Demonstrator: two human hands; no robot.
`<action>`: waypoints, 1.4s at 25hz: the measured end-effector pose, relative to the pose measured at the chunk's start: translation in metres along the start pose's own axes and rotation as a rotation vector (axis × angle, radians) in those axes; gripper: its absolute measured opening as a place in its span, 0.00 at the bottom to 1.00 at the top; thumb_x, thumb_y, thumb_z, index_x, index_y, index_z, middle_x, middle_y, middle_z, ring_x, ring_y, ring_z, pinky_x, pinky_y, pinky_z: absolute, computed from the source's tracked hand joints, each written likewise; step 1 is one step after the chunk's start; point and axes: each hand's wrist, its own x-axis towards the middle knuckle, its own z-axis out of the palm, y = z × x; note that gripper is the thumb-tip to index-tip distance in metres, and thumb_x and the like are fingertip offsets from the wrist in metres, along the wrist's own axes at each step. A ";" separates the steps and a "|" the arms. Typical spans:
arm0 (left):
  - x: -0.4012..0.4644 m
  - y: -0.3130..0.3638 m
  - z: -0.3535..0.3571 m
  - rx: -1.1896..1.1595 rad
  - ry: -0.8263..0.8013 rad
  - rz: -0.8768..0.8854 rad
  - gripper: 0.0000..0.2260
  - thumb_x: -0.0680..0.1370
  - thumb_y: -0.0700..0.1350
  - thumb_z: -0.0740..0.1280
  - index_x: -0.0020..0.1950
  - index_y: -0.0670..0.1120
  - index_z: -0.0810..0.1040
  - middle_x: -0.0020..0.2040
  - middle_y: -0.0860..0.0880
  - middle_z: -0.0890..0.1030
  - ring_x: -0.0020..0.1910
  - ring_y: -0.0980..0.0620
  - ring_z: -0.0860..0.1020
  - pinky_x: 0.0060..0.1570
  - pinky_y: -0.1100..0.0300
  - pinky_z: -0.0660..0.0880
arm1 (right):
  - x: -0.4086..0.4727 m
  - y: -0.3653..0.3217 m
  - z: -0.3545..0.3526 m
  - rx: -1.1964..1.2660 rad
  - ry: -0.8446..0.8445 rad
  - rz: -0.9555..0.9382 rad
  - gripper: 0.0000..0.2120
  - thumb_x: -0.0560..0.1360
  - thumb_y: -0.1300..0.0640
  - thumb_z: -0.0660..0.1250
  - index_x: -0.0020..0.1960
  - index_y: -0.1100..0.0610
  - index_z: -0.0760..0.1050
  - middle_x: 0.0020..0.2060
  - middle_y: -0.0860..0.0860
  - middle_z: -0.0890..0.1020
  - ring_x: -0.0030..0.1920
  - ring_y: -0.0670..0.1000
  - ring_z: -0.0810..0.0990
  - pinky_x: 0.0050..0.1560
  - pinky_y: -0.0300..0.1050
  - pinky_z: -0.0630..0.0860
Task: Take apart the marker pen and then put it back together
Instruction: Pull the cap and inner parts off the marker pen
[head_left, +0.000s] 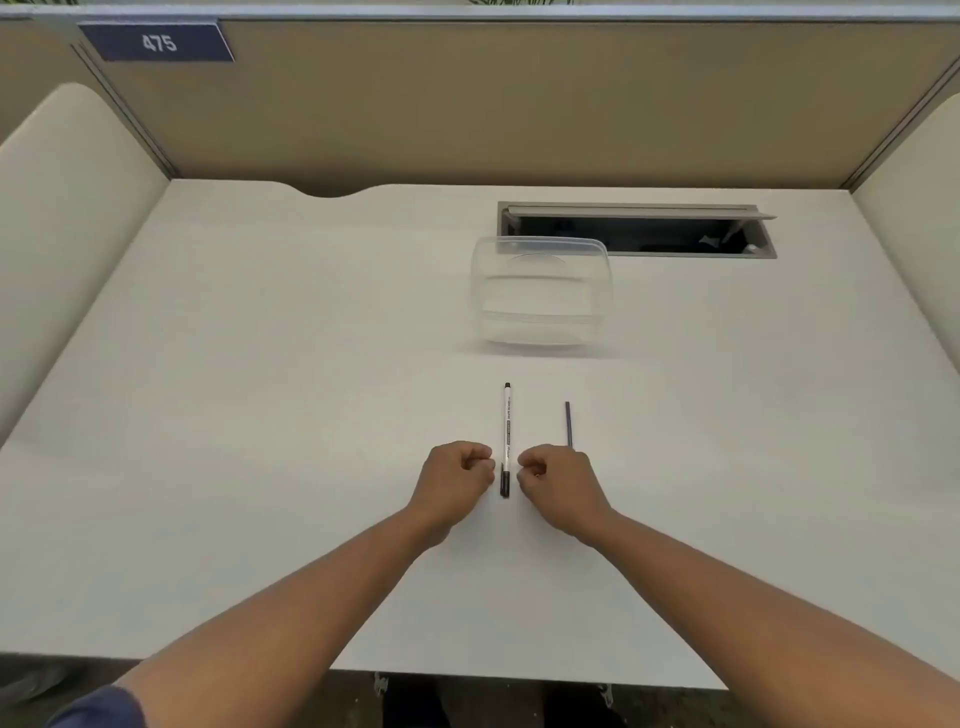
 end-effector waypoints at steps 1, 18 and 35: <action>0.003 -0.001 0.001 -0.034 0.000 -0.018 0.05 0.78 0.39 0.69 0.54 0.46 0.81 0.51 0.43 0.86 0.50 0.48 0.85 0.58 0.51 0.81 | 0.001 -0.001 0.002 0.081 -0.010 0.041 0.09 0.77 0.60 0.65 0.53 0.55 0.83 0.44 0.46 0.84 0.43 0.46 0.81 0.42 0.37 0.75; 0.007 0.005 0.003 -0.099 -0.143 -0.166 0.06 0.80 0.33 0.64 0.53 0.34 0.80 0.42 0.40 0.82 0.37 0.48 0.80 0.47 0.55 0.84 | 0.003 -0.007 -0.001 0.328 -0.185 0.211 0.02 0.73 0.63 0.69 0.45 0.61 0.80 0.24 0.44 0.79 0.27 0.44 0.75 0.37 0.43 0.71; 0.011 0.052 0.002 -0.372 -0.064 0.055 0.10 0.83 0.48 0.64 0.55 0.45 0.83 0.45 0.47 0.87 0.46 0.49 0.85 0.51 0.54 0.82 | -0.006 -0.015 -0.010 0.540 -0.211 0.102 0.03 0.74 0.59 0.73 0.46 0.54 0.79 0.33 0.48 0.84 0.37 0.49 0.78 0.41 0.46 0.77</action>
